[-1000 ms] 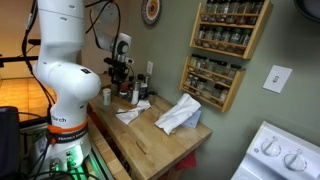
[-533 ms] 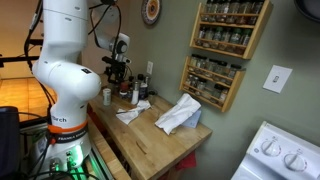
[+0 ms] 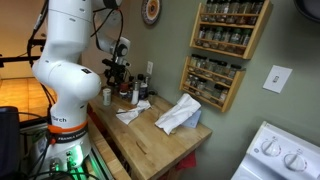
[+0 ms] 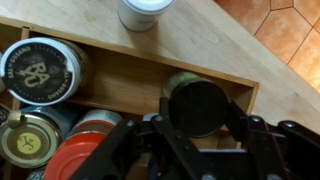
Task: Remove the white container from the wooden rack, put it on the counter, move the clear black pepper container to the left and then put the white container on the right side of the clear black pepper container
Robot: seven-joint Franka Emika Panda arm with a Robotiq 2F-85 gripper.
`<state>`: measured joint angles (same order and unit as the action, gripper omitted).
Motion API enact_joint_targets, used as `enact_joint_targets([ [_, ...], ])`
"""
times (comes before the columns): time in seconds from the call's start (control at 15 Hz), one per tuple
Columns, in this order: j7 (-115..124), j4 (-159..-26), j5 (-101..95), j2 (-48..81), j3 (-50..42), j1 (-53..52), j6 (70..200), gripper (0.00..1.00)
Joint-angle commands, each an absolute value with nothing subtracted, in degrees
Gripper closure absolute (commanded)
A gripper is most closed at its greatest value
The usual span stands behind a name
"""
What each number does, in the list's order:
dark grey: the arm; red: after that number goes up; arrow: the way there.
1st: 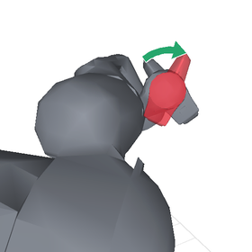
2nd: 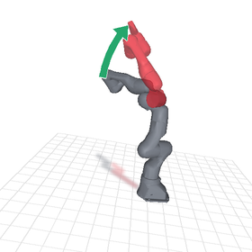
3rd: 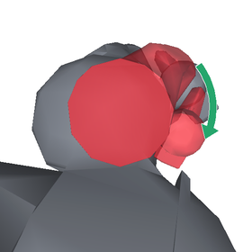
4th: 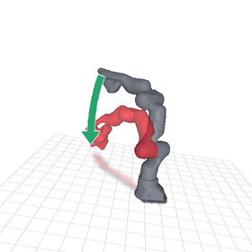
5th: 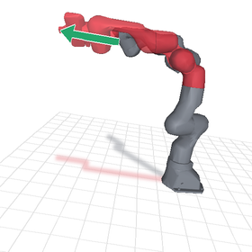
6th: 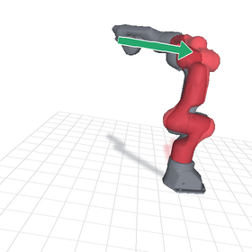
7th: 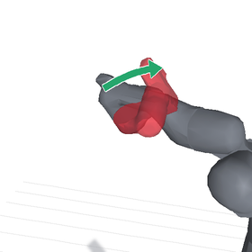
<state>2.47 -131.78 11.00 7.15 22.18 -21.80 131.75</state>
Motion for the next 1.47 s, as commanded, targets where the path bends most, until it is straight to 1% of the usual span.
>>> enact_joint_targets([
  [0.0, 3.39, -130.82, 11.17, 6.91, 22.19, -21.86, 128.28, 0.18],
  [0.07, 4.00, -131.02, 10.85, 6.00, 22.17, -21.93, 127.62, 0.16],
  [0.2, 5.71, -131.32, 10.12, 4.06, 22.16, -22.14, 126.14, 0.02],
  [0.27, 6.33, -131.40, 10.00, 3.31, 22.17, -22.17, 125.45, 0.00],
  [0.8, 8.76, -136.63, 13.39, -3.35, 23.15, -22.76, 117.30, 0.00],
  [1.4, 17.90, -144.70, 11.51, -7.49, 23.58, -22.88, 119.32, 0.00],
])
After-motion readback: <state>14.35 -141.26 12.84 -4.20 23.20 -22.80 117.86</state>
